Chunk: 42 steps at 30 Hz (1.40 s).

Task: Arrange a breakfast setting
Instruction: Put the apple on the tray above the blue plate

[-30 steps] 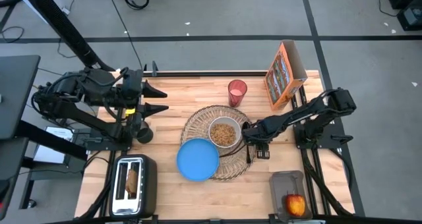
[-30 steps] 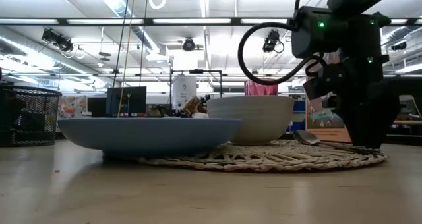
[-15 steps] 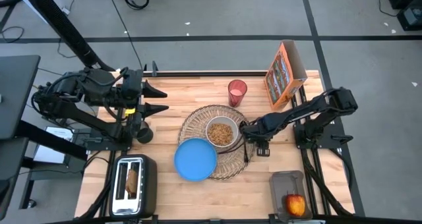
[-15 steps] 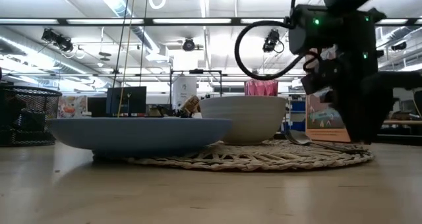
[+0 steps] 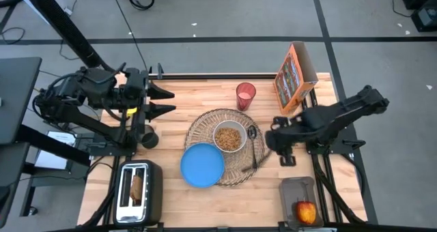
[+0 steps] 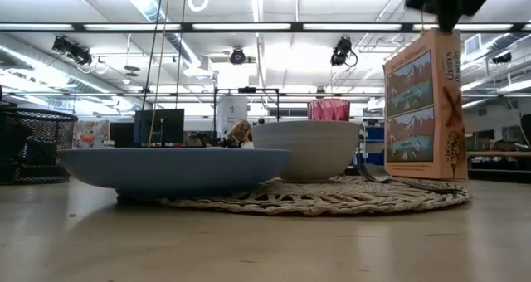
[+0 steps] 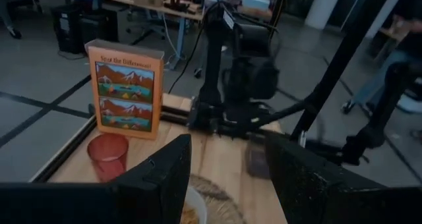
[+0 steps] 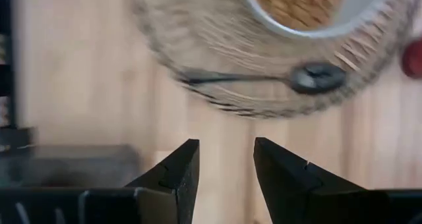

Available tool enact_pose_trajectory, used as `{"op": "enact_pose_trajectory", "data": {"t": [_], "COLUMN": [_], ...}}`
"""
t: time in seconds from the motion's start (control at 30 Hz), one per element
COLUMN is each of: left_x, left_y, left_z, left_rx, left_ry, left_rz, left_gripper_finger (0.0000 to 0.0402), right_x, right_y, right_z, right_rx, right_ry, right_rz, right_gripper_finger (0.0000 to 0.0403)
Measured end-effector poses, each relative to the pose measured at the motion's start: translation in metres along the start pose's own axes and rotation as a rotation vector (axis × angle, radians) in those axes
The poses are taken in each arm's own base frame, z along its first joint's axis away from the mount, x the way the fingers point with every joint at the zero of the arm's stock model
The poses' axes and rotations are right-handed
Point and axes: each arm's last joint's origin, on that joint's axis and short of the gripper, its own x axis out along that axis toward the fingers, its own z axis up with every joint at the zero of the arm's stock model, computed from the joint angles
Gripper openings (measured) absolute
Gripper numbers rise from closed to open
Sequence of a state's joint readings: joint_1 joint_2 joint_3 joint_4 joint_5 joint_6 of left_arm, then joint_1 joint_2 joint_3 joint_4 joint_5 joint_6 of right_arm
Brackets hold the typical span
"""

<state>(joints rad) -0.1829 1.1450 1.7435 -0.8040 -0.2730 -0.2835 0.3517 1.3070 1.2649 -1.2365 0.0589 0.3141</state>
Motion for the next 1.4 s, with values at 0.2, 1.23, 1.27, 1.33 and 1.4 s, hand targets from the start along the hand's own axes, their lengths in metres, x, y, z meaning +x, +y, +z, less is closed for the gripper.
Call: {"op": "enact_pose_trajectory", "data": {"t": [0.2,1.23,1.27,1.33,1.4], "left_x": [0.0,0.074,0.076,0.08,0.083], "left_y": [-0.001,-0.09,-0.092,-0.096,-0.098], "left_z": [0.003,-0.053,-0.055,-0.058,-0.061], "left_rx": [-0.041,0.118,0.12,0.111,0.085], "left_ry": [-0.032,0.194,0.2,0.211,0.224], "left_rz": [-0.01,-0.148,-0.15,-0.15,-0.141], "left_gripper_finger": [0.0199,0.0199,0.0199,0.0199,0.0199], "right_x": [-0.023,0.063,0.067,0.072,0.072], "right_y": [0.046,0.205,0.203,0.199,0.192], "right_z": [-0.015,-0.095,-0.096,-0.097,-0.099], "right_rx": [-0.076,-0.162,-0.177,-0.172,-0.07], "right_ry": [-0.028,0.375,0.391,0.442,0.478], "right_rz": [0.145,0.126,0.099,0.1,0.108], "right_gripper_finger": [0.0152,0.0256,0.0256,0.0255,0.0251]}}
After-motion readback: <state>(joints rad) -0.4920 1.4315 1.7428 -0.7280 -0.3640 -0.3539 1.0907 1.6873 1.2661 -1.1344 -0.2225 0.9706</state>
